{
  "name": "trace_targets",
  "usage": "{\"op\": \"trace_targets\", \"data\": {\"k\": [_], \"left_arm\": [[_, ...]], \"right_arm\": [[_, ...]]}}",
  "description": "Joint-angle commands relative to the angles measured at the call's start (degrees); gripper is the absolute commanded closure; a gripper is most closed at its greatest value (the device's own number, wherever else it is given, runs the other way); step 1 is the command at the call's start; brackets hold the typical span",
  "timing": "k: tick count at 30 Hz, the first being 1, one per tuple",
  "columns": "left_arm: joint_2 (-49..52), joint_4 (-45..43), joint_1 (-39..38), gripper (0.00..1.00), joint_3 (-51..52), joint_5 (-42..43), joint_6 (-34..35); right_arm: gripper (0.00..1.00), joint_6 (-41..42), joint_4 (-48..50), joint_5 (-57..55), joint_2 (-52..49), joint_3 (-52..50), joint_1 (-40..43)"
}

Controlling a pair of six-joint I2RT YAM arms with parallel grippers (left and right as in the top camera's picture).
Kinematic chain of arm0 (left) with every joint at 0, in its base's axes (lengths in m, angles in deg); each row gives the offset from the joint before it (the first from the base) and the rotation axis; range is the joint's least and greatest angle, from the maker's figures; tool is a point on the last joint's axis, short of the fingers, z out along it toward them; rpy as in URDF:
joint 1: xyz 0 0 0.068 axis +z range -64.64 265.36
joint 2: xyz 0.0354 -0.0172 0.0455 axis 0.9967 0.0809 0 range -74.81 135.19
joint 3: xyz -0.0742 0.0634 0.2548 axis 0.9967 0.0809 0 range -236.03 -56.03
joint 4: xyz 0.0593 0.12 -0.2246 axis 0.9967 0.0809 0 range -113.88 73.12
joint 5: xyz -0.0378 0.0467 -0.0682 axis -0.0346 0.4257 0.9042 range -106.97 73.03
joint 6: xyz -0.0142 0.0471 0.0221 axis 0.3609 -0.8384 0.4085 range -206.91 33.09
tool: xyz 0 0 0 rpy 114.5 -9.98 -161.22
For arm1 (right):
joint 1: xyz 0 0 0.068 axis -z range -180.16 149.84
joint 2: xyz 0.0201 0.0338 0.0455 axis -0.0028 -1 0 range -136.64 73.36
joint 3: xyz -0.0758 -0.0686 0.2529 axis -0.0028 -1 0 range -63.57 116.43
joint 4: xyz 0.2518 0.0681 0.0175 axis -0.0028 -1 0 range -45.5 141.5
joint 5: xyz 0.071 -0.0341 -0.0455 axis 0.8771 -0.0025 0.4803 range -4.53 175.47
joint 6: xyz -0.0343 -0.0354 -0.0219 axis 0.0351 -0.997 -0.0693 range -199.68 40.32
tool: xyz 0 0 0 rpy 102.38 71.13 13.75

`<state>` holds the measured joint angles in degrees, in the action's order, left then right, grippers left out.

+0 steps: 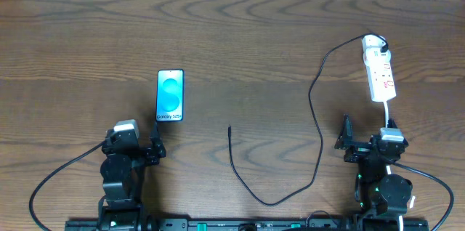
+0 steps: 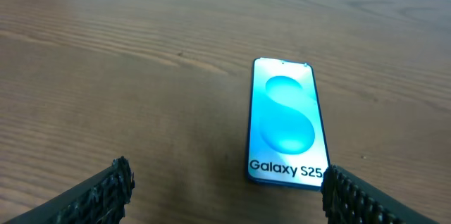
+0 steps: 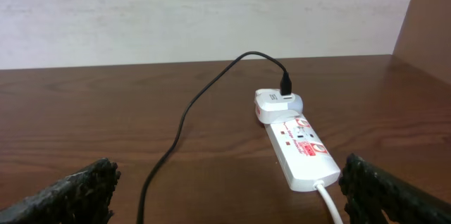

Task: Plug charger to phone and switch on socket

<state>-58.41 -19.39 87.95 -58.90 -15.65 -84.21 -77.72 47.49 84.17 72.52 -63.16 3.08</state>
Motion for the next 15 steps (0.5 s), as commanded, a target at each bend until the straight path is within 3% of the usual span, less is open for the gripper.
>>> {"op": "trace_targets", "data": {"k": [1, 15], "left_arm": [[0.1, 0.7, 0.3, 0.13, -4.8, -0.5, -1.0], [0.1, 15.6, 0.3, 0.13, -19.6, -0.5, -2.7]], "right_arm": [[0.01, 0.6, -0.2, -0.5, 0.4, -0.1, -0.3], [0.01, 0.6, -0.2, -0.5, 0.4, -0.1, -0.3]]}}
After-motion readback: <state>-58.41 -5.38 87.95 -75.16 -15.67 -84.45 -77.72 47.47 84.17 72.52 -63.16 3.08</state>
